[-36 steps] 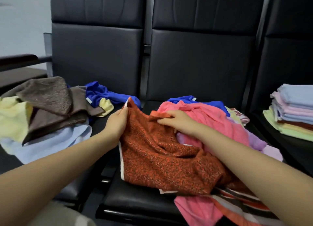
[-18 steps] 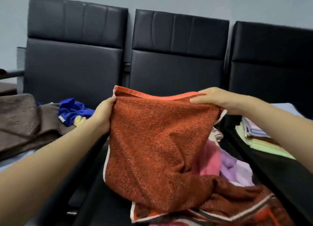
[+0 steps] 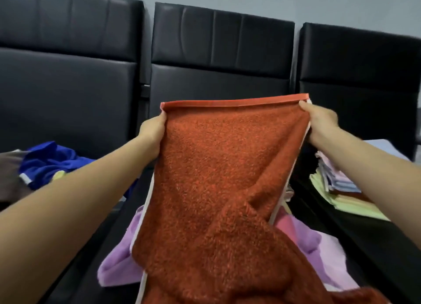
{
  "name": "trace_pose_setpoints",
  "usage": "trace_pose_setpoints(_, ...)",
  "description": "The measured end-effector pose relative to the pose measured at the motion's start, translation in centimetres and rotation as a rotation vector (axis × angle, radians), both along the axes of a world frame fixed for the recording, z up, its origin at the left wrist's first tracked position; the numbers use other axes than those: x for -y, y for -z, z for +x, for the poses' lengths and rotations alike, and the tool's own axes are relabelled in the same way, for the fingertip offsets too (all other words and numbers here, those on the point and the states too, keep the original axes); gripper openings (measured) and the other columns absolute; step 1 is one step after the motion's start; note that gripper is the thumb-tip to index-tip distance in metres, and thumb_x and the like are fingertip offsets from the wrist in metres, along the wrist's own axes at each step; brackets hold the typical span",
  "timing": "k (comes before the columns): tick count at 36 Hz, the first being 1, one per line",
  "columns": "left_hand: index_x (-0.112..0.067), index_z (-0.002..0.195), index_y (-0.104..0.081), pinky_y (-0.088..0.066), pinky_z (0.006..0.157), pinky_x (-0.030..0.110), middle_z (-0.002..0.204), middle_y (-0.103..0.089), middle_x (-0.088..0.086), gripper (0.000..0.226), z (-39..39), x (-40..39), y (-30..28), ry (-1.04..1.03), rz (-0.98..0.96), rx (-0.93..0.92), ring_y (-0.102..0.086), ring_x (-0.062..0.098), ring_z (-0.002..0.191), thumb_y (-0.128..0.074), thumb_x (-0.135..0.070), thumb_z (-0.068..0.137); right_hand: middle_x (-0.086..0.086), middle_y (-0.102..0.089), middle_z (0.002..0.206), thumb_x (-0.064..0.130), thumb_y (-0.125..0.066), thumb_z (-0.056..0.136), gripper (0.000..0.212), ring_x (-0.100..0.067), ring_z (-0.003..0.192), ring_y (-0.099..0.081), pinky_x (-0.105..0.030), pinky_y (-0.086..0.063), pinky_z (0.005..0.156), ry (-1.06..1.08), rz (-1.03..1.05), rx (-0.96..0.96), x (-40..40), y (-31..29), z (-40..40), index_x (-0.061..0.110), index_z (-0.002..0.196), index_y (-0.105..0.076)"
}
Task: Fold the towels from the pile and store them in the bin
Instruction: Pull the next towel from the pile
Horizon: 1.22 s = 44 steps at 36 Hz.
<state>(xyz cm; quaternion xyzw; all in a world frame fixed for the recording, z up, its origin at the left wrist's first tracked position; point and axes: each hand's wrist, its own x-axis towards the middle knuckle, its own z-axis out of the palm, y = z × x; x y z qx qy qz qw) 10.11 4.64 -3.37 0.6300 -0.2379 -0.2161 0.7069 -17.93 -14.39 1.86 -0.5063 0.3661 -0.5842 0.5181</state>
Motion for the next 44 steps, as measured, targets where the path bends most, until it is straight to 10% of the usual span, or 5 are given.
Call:
trace_pose_setpoints(5, 0.005, 0.121, -0.060, -0.045, 0.094, 0.035, 0.123, -0.060, 0.023, 0.041, 0.2, 2.7, 3.1, -0.077, 0.429, 0.248, -0.057, 0.036, 0.114, -0.040, -0.025, 0.103, -0.012, -0.068, 0.095, 0.009, -0.065, 0.086, 0.014, -0.025, 0.086, -0.064, -0.036, -0.054, 0.079, 0.123, -0.003, -0.498, 3.0, 4.4, 3.1, 0.002, 0.097, -0.069)
trace_pose_setpoints(11, -0.008, 0.073, -0.053, -0.037, 0.066, 0.028, 0.081, -0.054, 0.011, 0.028, -1.5, 1.9, 7.7, 0.052, 0.638, 0.244, -0.051, 0.025, 0.079, -0.044, -0.017, 0.098, -0.007, -0.046, 0.065, 0.016, -0.066, 0.085, 0.027, -0.021, 0.057, -0.044, -0.027, -0.030, 0.048, -0.098, 0.071, -0.968, 0.1, 11.2, 3.4, 0.010, 0.067, -0.048)
trace_pose_setpoints(18, -0.006, 0.128, -0.056, -0.048, 0.094, 0.035, 0.124, -0.061, 0.020, 0.042, -2.7, -3.2, 7.3, -0.049, 0.628, 0.396, -0.058, 0.035, 0.113, -0.045, -0.029, 0.094, -0.002, -0.066, 0.100, 0.023, -0.067, 0.088, 0.021, -0.017, 0.080, -0.059, -0.027, -0.045, 0.067, -0.092, -0.166, -0.786, -5.5, 12.0, 0.7, 0.015, 0.107, -0.069)
trace_pose_setpoints(25, -0.013, 0.083, -0.060, -0.047, 0.080, 0.036, 0.085, -0.063, 0.008, 0.022, -7.1, -10.8, 8.7, 0.057, 0.529, 0.367, -0.056, 0.028, 0.085, -0.051, -0.030, 0.094, -0.002, -0.061, 0.067, 0.017, -0.061, 0.094, 0.017, -0.010, 0.055, -0.053, -0.017, -0.042, 0.053, -0.243, -0.202, -0.515, -14.6, 10.7, -4.2, 0.007, 0.081, -0.066)
trace_pose_setpoints(44, -0.040, 0.108, -0.066, -0.044, 0.086, 0.018, 0.100, -0.051, -0.018, 0.043, -17.7, -19.8, 10.9, 0.809, 0.284, 1.275, -0.051, -0.001, 0.099, -0.061, -0.064, 0.073, 0.012, -0.050, 0.051, 0.069, -0.050, 0.079, 0.047, -0.006, 0.053, -0.046, -0.021, -0.033, 0.054, -0.368, -0.844, -1.273, -22.6, 15.1, -15.9, 0.028, 0.056, -0.056)
